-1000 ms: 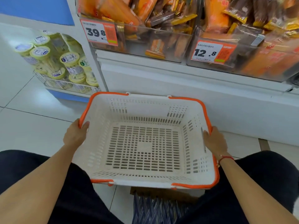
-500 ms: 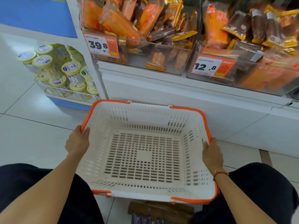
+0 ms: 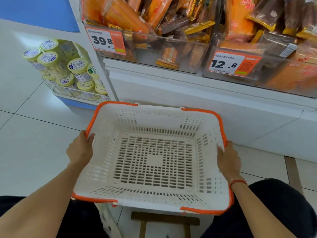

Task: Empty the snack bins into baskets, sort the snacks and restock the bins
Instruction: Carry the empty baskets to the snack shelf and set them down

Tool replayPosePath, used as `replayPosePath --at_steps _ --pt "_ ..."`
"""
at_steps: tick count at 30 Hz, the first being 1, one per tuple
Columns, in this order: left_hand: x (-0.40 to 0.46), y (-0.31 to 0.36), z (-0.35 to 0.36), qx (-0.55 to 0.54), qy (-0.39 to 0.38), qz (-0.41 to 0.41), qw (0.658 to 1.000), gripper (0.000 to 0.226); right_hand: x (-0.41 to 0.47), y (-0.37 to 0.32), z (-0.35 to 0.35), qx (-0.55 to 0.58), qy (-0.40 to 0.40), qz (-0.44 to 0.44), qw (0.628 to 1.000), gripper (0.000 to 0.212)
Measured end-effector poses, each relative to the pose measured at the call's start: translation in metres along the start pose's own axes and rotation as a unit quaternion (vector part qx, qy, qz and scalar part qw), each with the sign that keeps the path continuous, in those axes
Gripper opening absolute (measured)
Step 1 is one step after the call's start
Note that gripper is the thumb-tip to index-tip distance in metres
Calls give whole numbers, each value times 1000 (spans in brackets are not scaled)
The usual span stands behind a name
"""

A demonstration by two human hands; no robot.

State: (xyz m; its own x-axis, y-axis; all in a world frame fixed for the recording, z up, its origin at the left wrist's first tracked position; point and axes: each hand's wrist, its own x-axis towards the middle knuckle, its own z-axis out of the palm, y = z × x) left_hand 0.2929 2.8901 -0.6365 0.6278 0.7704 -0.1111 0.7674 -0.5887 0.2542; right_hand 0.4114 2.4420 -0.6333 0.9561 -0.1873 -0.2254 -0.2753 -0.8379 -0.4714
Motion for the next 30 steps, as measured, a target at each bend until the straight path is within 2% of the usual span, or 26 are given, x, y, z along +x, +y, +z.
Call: replayPosePath --at_steps 10,16,22,30 --pt "1 -4 -4 21 -9 13 1000 38 -5 -11 -5 -11 24 14 1000 35" --pt "-1 4 -38 46 -33 18 998 50 -16 -28 -34 -12 44 26 999 37" --pt "-25 19 -101 13 -34 7 999 47 -38 -44 -101 52 10 56 997 38" --pt "-56 60 -223 -57 -57 -5 997 40 -89 -82 -234 154 -20 41 987 14"
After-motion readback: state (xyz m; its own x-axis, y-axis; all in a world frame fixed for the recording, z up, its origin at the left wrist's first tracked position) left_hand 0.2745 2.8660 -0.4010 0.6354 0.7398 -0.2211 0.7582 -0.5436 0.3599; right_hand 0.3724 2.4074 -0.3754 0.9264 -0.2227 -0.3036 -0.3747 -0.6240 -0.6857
